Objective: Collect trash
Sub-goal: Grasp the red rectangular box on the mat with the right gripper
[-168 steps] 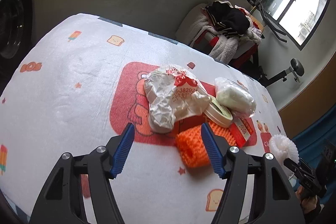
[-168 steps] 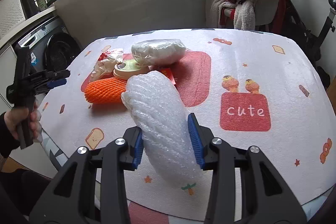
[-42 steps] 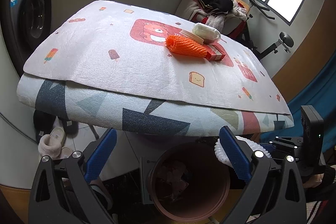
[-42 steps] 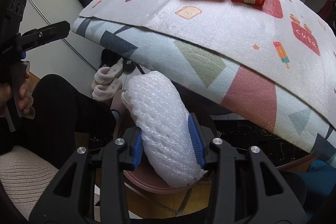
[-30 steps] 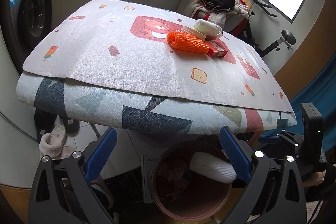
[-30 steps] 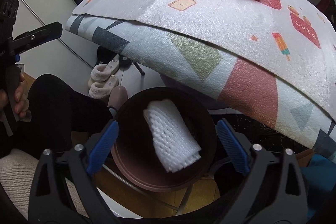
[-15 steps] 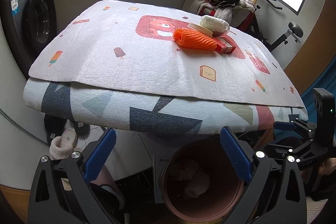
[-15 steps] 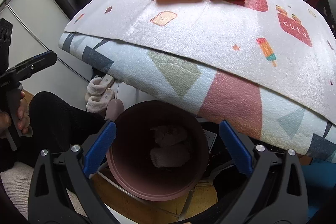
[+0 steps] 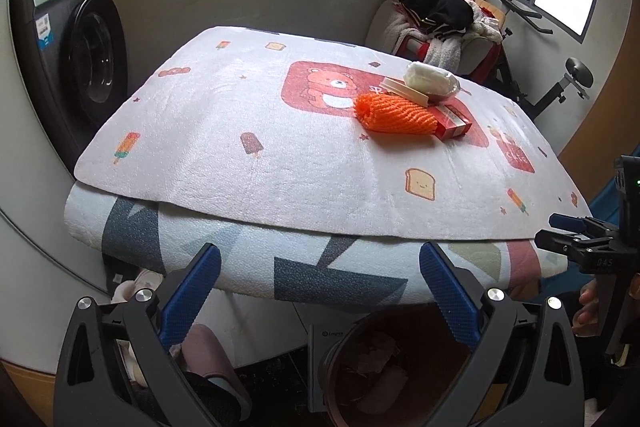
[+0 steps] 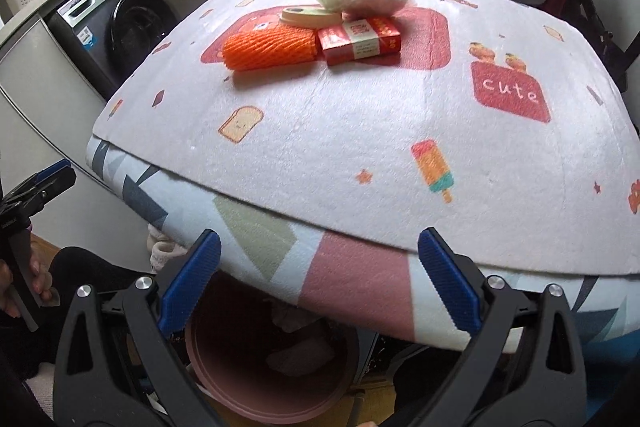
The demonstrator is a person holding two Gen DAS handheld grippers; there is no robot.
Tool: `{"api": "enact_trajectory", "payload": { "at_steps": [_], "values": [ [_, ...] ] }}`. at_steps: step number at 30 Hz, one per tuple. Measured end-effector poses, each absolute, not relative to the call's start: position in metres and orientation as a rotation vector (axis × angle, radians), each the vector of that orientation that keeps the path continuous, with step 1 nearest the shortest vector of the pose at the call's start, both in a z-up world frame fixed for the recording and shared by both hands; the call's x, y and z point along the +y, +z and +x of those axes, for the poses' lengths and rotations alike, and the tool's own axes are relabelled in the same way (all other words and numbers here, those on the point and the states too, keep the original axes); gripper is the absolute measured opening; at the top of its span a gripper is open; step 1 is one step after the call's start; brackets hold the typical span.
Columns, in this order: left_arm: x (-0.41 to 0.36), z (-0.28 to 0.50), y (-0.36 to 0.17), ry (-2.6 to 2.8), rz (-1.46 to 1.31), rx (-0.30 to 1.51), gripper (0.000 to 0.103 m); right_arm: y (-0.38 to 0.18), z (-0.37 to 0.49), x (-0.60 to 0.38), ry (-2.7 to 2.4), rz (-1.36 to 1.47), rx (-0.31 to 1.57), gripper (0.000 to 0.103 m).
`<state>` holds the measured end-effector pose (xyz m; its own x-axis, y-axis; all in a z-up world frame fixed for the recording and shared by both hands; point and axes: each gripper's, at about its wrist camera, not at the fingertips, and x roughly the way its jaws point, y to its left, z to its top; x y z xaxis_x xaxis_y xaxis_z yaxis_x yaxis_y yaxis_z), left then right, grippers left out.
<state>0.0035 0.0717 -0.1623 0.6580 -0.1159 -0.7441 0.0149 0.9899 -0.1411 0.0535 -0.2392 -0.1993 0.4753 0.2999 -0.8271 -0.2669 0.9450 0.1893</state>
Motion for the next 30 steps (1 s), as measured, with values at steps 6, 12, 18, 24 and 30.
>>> {"api": "enact_trajectory", "payload": {
  "at_steps": [6, 12, 18, 24, 30],
  "values": [
    [0.079, 0.029, -0.156, -0.062, -0.144, 0.822, 0.097, -0.190, 0.104, -0.236, 0.362, -0.069, 0.969, 0.097],
    [0.084, 0.053, -0.160, -0.038, -0.171, 0.836, 0.097, -0.201, 0.171, -0.232, 0.301, -0.103, 0.969, 0.097],
    [0.087, 0.075, -0.165, -0.021, -0.189, 0.854, 0.097, -0.212, 0.227, -0.222, 0.328, -0.078, 0.966, 0.097],
    [0.085, 0.096, -0.170, -0.069, -0.246, 0.885, 0.097, -0.227, 0.263, -0.205, 0.319, -0.095, 0.993, 0.096],
    [0.073, 0.114, -0.176, -0.102, -0.246, 0.923, 0.097, -0.241, 0.277, -0.197, 0.326, -0.072, 1.022, 0.093]
  ]
}}
